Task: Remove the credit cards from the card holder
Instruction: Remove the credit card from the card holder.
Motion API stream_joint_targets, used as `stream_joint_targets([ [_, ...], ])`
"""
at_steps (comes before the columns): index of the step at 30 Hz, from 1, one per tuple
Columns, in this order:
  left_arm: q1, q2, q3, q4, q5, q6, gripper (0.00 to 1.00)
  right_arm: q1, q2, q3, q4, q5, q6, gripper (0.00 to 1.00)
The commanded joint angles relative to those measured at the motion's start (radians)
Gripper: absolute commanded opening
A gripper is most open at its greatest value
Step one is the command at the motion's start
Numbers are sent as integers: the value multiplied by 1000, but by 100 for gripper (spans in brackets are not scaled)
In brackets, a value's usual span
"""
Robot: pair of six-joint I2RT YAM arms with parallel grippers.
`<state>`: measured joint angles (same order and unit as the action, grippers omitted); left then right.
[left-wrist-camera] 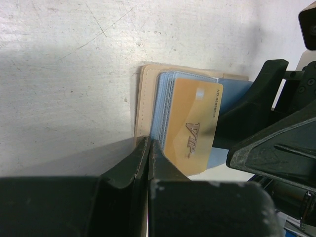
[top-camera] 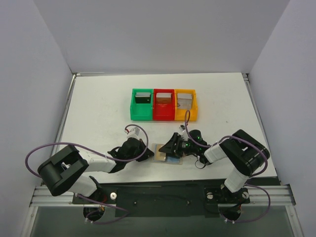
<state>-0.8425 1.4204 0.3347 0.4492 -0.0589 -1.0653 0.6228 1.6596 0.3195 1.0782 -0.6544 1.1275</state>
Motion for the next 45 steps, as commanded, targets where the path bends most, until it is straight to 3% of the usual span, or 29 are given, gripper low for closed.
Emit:
stream_joint_targets([
  [1,-32,31,9,-60,-2,8,0,5,17,32,80,-11,5,47],
  [23,-76,66,33,-47,-9,-1,0,14,68,49,161,-37,38,46],
  [45,-69,63,17,-144,-81,-28,0,-12,-11,-5,138,-60,22,46],
])
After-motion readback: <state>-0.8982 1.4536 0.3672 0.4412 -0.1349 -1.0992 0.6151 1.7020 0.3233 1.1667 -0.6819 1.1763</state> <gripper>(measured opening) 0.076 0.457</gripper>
